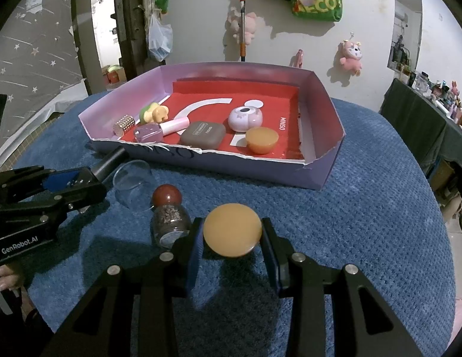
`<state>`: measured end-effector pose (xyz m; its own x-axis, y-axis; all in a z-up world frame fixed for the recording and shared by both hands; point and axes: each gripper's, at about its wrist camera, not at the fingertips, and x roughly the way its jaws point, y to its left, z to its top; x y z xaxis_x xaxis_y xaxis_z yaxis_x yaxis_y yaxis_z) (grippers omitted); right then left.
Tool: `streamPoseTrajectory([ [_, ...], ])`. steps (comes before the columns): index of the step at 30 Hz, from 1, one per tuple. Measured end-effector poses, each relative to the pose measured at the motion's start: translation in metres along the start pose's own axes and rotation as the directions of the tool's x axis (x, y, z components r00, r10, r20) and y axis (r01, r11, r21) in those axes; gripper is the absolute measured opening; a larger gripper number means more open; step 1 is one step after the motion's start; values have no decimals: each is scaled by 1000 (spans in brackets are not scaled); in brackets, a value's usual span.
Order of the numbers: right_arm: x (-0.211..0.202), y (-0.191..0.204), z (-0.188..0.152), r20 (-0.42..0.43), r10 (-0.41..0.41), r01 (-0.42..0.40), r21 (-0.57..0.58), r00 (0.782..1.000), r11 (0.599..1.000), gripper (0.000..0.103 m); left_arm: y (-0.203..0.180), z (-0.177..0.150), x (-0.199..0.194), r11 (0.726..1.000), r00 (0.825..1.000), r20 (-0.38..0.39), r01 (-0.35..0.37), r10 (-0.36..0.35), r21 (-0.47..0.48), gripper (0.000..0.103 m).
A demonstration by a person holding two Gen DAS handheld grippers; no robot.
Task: Organize rigid objects
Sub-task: 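Lift and carry the black nail polish and tan sponge over the box with both grippers, then lower the nail polish into the box with the left gripper while the right lowers the sponge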
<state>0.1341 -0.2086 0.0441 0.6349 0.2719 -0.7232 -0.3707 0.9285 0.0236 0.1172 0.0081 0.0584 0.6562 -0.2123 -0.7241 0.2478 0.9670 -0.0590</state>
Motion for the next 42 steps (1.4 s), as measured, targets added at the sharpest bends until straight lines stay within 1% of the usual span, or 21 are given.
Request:
streamPoseTrajectory([
  [7,0,2,1,4,3,-3,-8,1000,1000,40,1,3,-8,1000,1000,10,5,-5,-8,33],
  [12,-11,0,17,23,38,-37,-3,999,999,40,0,23,-29,1000,998,53,29,-29,-1,33],
  [15,-22,-2,39,57,38,-37,-15,998,999,40,-2,44,-35,999,996,78,41,-42,13,33],
  [17,-27,-4,54,77,36,-35,-22,996,999,40,-2,59,-33,997,994,81,69,-71,25,33],
  [20,-26,-11,81,93,51,-49,-25,994,998,40,0,83,-20,995,994,61,89,-91,42,34],
  [23,-13,-20,108,80,82,-80,-28,993,996,40,3,108,2,990,991,19,129,-130,59,34],
  [27,20,-35,136,16,87,-87,-29,996,996,40,6,135,40,988,990,-40,137,-134,73,33],
  [30,47,-51,151,-48,84,-84,-16,995,996,40,5,145,66,987,987,-86,140,-133,85,33],
  [34,74,-63,162,-118,63,-66,-20,991,998,40,5,152,101,985,978,-156,150,-136,81,33],
  [37,89,-65,166,-174,59,-64,-25,983,998,40,7,153,125,988,972,-203,136,-119,70,33],
  [42,105,-63,170,-248,18,-31,-52,969,998,40,10,153,139,987,963,-233,152,-135,54,33],
])
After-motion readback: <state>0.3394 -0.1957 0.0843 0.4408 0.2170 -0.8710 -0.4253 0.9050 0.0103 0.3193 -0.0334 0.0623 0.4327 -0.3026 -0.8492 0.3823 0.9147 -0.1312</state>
